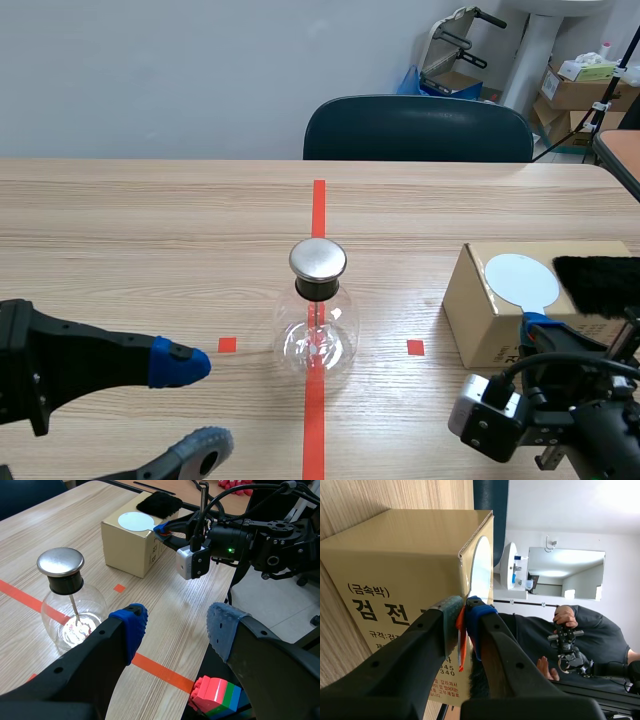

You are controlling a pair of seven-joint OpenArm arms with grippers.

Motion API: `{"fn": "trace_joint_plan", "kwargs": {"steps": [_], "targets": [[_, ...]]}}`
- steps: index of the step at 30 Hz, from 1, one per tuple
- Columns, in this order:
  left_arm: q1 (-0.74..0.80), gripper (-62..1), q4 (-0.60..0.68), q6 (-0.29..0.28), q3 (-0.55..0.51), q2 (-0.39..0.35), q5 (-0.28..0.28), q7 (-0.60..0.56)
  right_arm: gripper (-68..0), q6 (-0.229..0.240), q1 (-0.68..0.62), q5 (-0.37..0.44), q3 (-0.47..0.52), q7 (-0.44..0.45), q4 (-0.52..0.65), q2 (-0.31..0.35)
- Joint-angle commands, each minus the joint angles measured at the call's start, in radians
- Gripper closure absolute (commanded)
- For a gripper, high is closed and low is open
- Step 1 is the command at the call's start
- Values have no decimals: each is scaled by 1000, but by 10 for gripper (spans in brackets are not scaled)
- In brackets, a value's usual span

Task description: Do the electroscope experiment

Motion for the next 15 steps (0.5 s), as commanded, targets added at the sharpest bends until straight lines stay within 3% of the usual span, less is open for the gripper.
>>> {"fn": "trace_joint_plan", "kwargs": {"steps": [1,12,15], "targets": [[-3,-301,22,-5,0,8,-6,-10,-9,-7,14,-4,3,-3,10,3],[-3,-298,21,-3,0,8,-6,-10,-9,-7,14,-4,3,-3,10,3],[-3,-293,21,19,0,8,-6,-10,-9,-8,14,-4,3,-3,10,3]]}}
